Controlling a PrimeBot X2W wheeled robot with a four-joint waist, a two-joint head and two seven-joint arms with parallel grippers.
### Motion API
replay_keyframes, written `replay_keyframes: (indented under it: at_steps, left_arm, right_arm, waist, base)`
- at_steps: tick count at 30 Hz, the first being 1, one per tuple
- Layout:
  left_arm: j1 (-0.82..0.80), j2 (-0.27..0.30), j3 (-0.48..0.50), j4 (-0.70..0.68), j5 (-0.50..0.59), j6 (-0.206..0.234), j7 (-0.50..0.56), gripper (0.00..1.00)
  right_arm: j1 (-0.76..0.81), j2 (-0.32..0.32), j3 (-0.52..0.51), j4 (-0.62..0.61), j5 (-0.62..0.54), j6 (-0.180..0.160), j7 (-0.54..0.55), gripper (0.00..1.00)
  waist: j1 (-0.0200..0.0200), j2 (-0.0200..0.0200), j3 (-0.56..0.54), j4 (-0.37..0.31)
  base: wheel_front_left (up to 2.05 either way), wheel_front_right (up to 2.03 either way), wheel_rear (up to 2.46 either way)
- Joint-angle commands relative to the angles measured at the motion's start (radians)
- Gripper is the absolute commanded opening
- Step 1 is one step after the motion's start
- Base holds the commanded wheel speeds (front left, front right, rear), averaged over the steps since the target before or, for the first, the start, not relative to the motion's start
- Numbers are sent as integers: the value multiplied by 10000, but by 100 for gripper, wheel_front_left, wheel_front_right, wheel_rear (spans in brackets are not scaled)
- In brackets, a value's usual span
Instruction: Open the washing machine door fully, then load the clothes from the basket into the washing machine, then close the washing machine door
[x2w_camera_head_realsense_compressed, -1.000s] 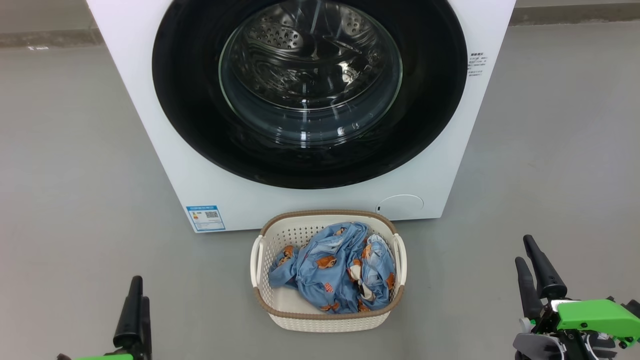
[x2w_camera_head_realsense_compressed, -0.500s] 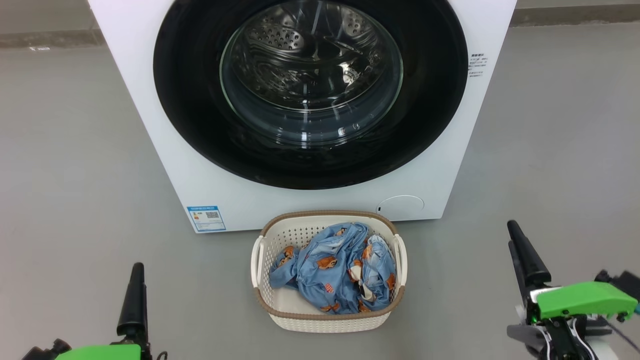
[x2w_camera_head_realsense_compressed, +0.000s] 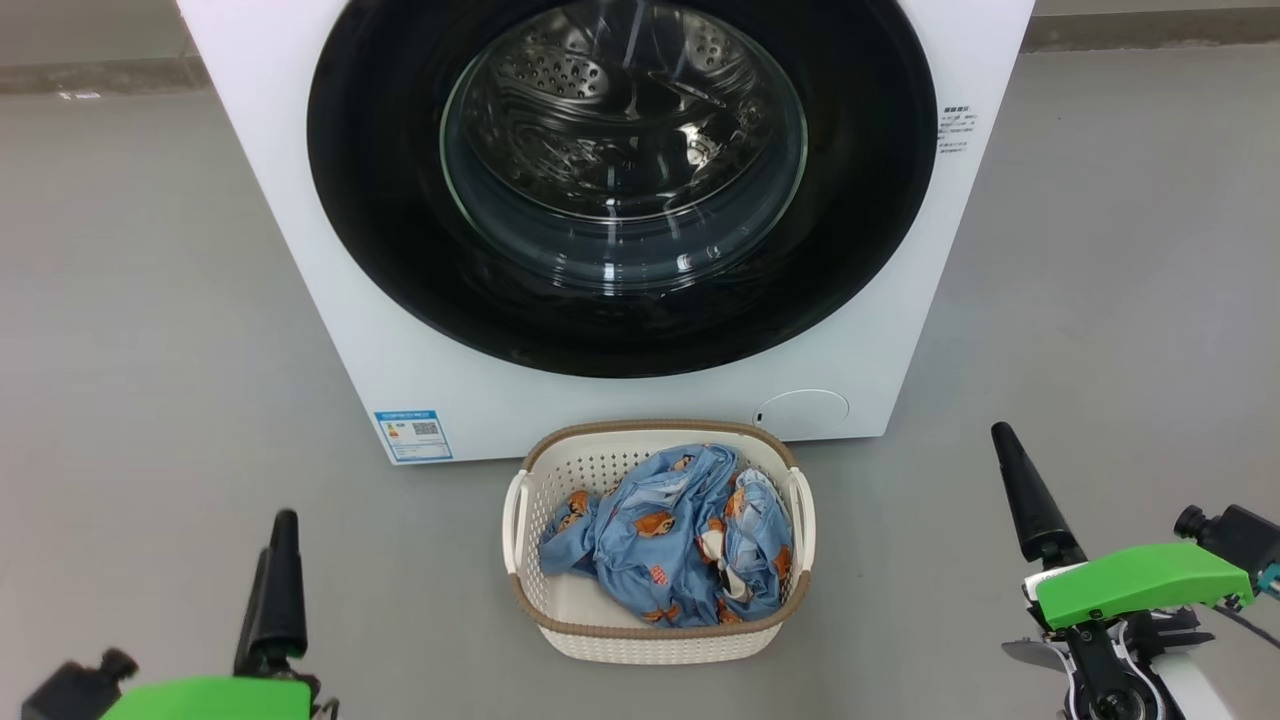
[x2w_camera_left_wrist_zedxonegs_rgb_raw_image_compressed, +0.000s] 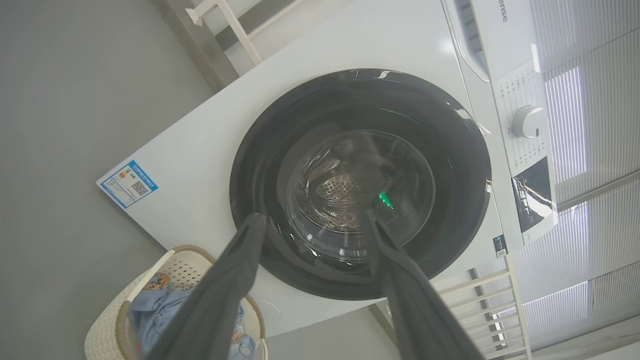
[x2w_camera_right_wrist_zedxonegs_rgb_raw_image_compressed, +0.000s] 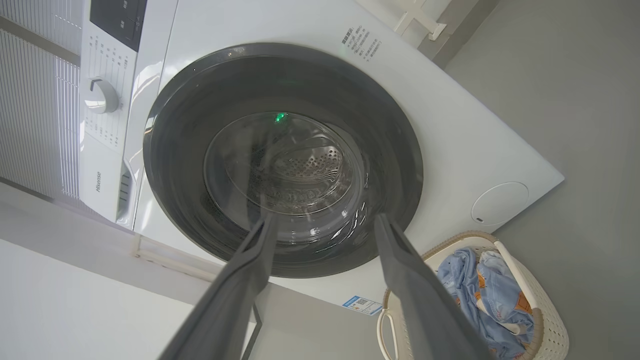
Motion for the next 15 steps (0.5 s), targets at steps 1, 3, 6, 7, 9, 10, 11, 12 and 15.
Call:
replay_keyframes:
  at_steps: [1, 3, 6, 7, 9, 10, 11, 12, 15]
  left_arm:
    - [-607, 230, 153, -450, 521, -44, -143, 100]
    - [-620, 216, 150, -541, 958, -45, -202, 100]
    - [-627, 217, 156, -592, 1608, -47, -291, 100]
    - [-629, 238, 138, -579, 1858, -46, -320, 100]
    - [-641, 256, 103, -539, 2316, -19, -379, 100]
    - [-650, 261, 90, -514, 2525, 6, -409, 100]
    - [-662, 280, 65, -489, 2743, 28, -438, 100]
    - [-676, 298, 41, -459, 2960, 59, -468, 100]
    - [-721, 339, -42, -337, 3507, 158, -556, 100]
  right_arm:
    - [-588, -248, 167, -255, -389, 37, -142, 100]
    - [-633, -322, 226, -265, -726, 38, -201, 100]
    - [-683, -431, 329, -250, -1283, 39, -290, 100]
    - [-699, -456, 355, -250, -1462, 39, -319, 100]
    - [-730, -517, 428, -252, -1871, 40, -378, 100]
    - [-743, -527, 461, -259, -2045, 40, -407, 100]
    - [-759, -542, 494, -274, -2228, 41, -437, 100]
    - [-770, -563, 533, -286, -2419, 41, -466, 100]
    - [-796, -611, 649, -317, -2948, 42, -555, 100]
  waist:
    - [-1, -1, 11, 11]
    - [-1, -1, 18, 18]
    - [-1, -1, 17, 32]
    - [-1, -1, 14, 36]
    - [-1, -1, 6, 40]
    - [-1, -1, 0, 40]
    - [-1, -1, -6, 39]
    - [-1, -1, -13, 38]
    - [-1, -1, -37, 35]
  base:
    - [0, 0, 0]
    - [0, 0, 0]
    - [0, 0, 0]
    - [0, 0, 0]
    - [0, 0, 0]
    - [0, 0, 0]
    - [0, 0, 0]
    - [0, 0, 0]
    - [0, 0, 0]
